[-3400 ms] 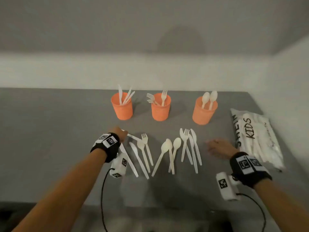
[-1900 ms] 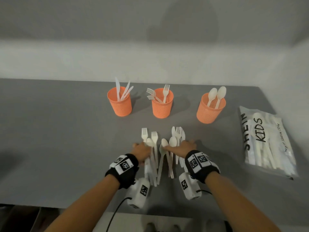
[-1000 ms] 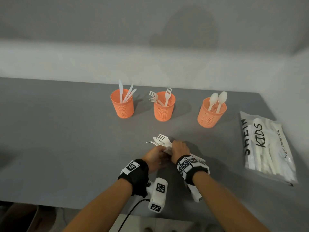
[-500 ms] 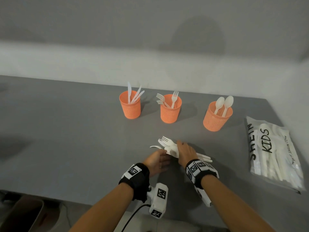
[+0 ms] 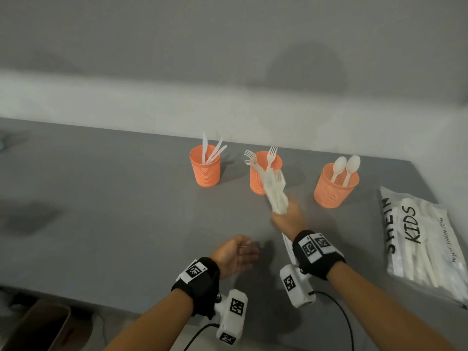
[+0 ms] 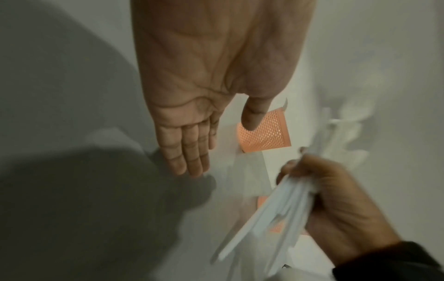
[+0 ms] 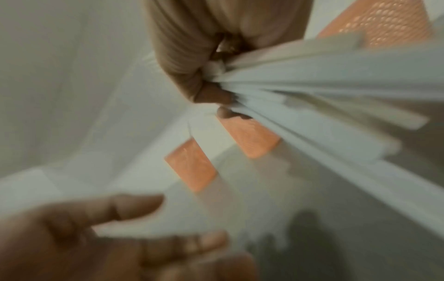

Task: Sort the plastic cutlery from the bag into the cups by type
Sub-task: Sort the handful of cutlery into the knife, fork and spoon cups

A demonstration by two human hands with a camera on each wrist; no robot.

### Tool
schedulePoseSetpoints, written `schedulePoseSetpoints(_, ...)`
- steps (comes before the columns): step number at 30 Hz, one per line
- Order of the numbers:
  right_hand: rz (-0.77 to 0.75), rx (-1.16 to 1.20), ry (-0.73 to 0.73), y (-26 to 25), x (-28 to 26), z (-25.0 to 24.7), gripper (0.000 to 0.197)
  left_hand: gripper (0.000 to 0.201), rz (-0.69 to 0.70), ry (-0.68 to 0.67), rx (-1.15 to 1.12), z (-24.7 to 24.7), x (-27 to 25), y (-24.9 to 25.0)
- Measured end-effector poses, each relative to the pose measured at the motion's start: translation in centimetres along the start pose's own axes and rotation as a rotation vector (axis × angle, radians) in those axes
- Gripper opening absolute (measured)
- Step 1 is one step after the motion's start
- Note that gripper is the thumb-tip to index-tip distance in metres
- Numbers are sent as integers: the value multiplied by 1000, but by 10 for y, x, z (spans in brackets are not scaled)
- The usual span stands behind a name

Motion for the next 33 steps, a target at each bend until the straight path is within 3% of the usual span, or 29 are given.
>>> schedulePoseSetpoints(4, -40, 321, 66, -33, 2, -8, 32, 33, -8, -37, -110, 5, -7, 3)
schedulePoseSetpoints(10, -171, 459, 123, -62, -24, 3, 35, 61, -26, -127, -251, 23, -6, 8)
schedulePoseSetpoints(14, -190, 527, 185, -65, -34, 6, 35, 52, -18, -156, -244, 33, -4, 16)
schedulePoseSetpoints(18, -190, 613, 255, -70, -40, 5, 56, 41, -21, -161, -162, 38, -9, 20)
schedulePoseSetpoints(24, -185, 567, 248, -69, -44, 11, 36, 34, 41, -122, -192, 45, -21, 43)
schedulePoseSetpoints(33, -108, 594, 230, -65, -41, 19, 35, 40, 2, -105, -291, 41, -31, 41)
Point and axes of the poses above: each hand's wrist, its own x-axis towards the middle knuckle, its own z-axis out of the palm, y = z × x, the point moved 4 cm from there along x, towards the middle knuckle, and after that the axes turned 3 degrees about -z, right-handed, at the moved point
